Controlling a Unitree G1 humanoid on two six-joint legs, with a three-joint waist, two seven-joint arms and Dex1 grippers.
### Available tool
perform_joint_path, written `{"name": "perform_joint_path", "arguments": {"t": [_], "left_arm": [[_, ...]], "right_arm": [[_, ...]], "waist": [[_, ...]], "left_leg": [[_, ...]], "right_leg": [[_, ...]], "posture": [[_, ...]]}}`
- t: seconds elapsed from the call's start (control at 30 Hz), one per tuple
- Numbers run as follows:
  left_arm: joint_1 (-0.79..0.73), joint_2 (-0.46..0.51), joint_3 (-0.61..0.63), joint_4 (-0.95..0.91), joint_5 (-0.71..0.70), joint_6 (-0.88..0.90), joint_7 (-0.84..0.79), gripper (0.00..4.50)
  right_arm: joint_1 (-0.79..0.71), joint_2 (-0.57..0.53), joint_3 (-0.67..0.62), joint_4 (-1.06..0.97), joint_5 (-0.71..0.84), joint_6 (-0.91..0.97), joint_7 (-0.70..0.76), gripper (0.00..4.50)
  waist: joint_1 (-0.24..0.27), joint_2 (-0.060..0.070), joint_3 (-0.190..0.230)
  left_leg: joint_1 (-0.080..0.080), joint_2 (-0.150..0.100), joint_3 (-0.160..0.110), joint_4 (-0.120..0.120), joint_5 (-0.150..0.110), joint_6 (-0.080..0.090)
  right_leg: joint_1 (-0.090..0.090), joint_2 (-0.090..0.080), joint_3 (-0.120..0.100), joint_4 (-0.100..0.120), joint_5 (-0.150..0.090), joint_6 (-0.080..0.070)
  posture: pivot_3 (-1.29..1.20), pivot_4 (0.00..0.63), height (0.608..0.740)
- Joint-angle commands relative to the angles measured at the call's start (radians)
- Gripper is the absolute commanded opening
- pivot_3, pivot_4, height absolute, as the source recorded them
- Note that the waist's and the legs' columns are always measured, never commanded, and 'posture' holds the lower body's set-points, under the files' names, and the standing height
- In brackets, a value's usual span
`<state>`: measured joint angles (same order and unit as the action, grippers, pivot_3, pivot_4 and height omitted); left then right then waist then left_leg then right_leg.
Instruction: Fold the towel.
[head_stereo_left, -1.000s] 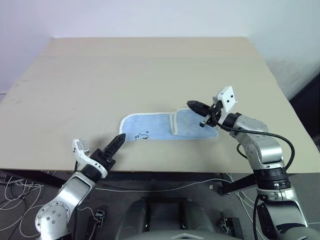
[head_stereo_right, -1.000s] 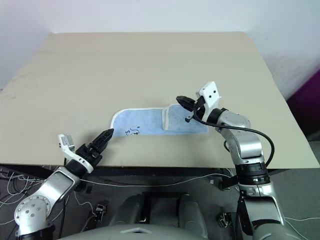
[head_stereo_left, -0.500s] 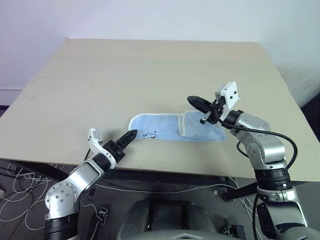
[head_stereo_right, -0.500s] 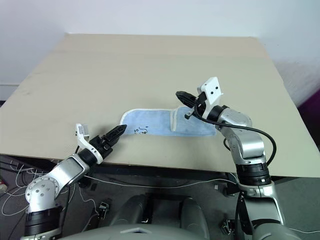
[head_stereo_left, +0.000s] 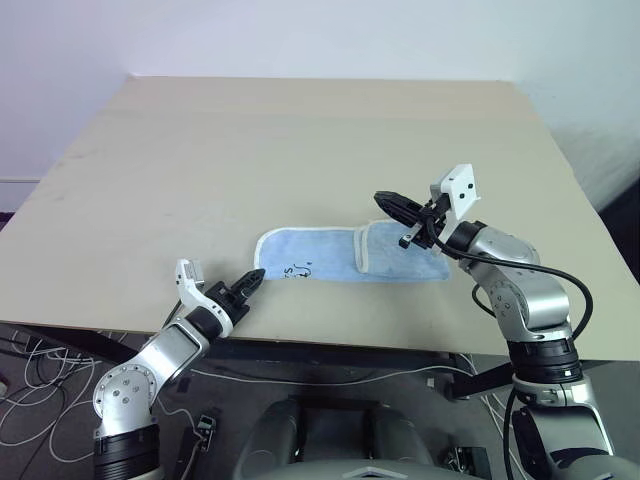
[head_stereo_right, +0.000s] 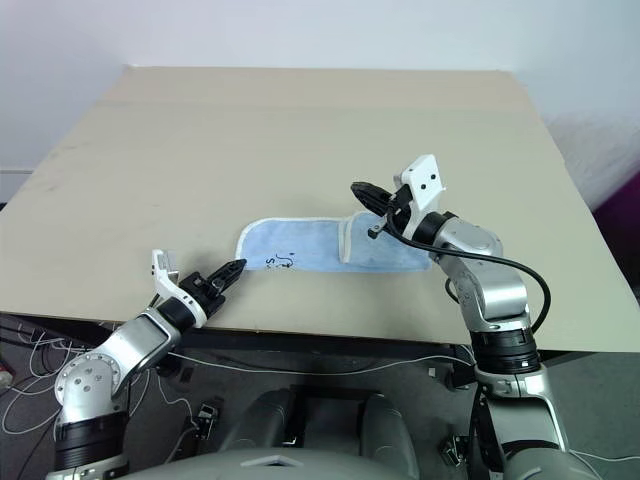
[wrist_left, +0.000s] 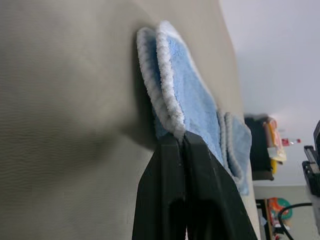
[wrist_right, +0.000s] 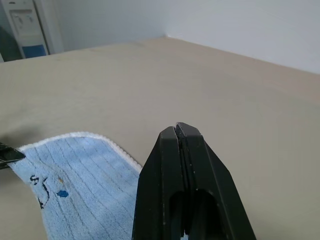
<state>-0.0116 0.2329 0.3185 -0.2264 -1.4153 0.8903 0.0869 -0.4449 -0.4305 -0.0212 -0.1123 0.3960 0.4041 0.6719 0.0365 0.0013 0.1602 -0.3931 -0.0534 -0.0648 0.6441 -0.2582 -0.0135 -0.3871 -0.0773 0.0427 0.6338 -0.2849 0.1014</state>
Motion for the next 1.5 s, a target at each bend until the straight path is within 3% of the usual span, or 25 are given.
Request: {"name": "perform_joint_path", "arguments": {"t": [0.03, 0.53, 0.87, 1.27, 1.5], "left_arm": [[0.029, 0.016, 0.024, -0.019, -0.024, -0.006, -0.007, 0.01], [0.024, 0.183, 0.221, 0.018, -0.078, -0.082, -0.023, 0.01], [-0.026, 0.382, 0.265, 0.036, 0.041, -0.088, -0.199, 0.01], [-0.16, 0.504, -0.003, -0.216, 0.258, -0.082, -0.525, 0.01], [-0.377, 0.46, -0.297, -0.2, 0.439, -0.05, -0.598, 0.01]], "right_arm": [[0.004, 0.008, -0.008, -0.04, 0.002, -0.022, -0.005, 0.0], [0.007, 0.024, -0.007, -0.036, 0.002, -0.029, -0.013, 0.0], [0.001, 0.025, -0.01, -0.021, 0.0, -0.035, -0.019, 0.0], [0.011, 0.03, -0.019, -0.023, -0.004, -0.045, -0.044, 0.0], [0.017, 0.024, -0.042, -0.006, -0.022, -0.057, -0.08, 0.0]], "waist": [[-0.003, -0.001, 0.0], [-0.048, -0.004, 0.003], [-0.049, -0.005, 0.003], [-0.049, -0.005, 0.004], [-0.048, -0.005, 0.004]], "left_leg": [[0.0, 0.0, 0.0, 0.0, 0.0, 0.0], [-0.011, 0.001, 0.0, -0.002, 0.0, -0.001], [-0.015, 0.001, 0.0, -0.003, 0.001, -0.001], [-0.016, 0.0, 0.0, -0.005, 0.001, -0.002], [-0.016, 0.0, 0.001, -0.008, 0.002, -0.003]], "right_leg": [[0.0, 0.0, 0.0, 0.0, 0.0, 0.0], [-0.012, 0.001, 0.0, 0.0, 0.002, 0.004], [-0.017, 0.0, 0.0, 0.0, 0.002, 0.004], [-0.018, -0.001, 0.001, 0.0, 0.002, 0.004], [-0.019, 0.0, 0.0, 0.0, 0.002, 0.004]], "posture": [[0.0, 0.15, 0.74], [0.0, 0.15, 0.74], [0.0, 0.15, 0.74], [0.0, 0.15, 0.74], [0.0, 0.15, 0.74]]}}
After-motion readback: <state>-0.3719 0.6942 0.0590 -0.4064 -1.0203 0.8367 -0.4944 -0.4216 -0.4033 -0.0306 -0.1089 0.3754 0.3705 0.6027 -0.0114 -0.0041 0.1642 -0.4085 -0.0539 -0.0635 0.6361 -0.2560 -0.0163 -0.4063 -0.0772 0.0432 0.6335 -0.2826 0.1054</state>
